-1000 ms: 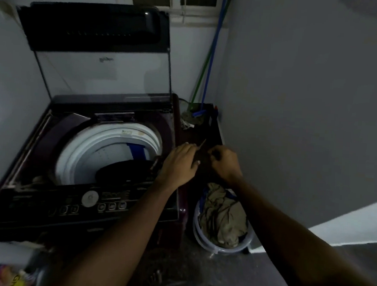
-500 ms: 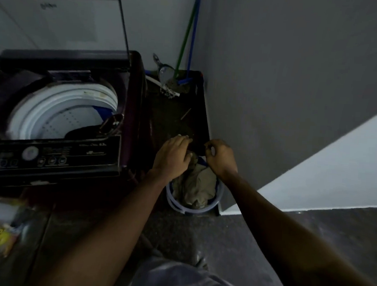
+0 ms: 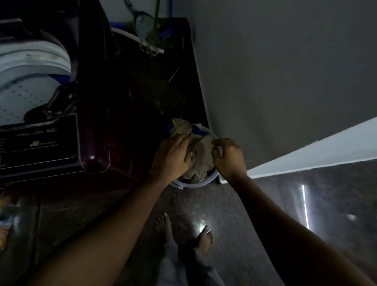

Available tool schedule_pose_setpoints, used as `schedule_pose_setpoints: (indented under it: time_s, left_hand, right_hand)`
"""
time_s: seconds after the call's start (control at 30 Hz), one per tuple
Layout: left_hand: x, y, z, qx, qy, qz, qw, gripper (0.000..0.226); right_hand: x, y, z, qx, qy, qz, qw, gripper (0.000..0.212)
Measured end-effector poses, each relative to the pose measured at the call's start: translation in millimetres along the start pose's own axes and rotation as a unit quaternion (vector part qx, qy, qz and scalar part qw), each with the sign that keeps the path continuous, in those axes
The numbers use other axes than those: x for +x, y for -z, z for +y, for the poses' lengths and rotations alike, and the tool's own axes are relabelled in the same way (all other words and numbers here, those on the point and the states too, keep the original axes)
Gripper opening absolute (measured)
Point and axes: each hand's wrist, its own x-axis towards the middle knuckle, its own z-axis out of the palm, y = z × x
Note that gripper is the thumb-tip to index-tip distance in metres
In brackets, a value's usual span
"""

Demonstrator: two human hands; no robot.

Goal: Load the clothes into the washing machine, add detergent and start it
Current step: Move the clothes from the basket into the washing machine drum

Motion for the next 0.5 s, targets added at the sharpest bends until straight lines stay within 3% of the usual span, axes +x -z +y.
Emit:
schedule_pose_setpoints:
  time_s: [0.33,0.5]
  left_hand:
    - [38,-134,-70,-0.019,0.029,-0.038,0.999,0.042]
    - [52,-187,-101,-0.064,0.057,-0.036,0.996,0.043]
  right_hand:
    - [28,-122,89,-0.044,0.003,-0.087,0.995,0.037]
    - [62,-180,118,-0.167,0.025,-0.188,0.968,0.073]
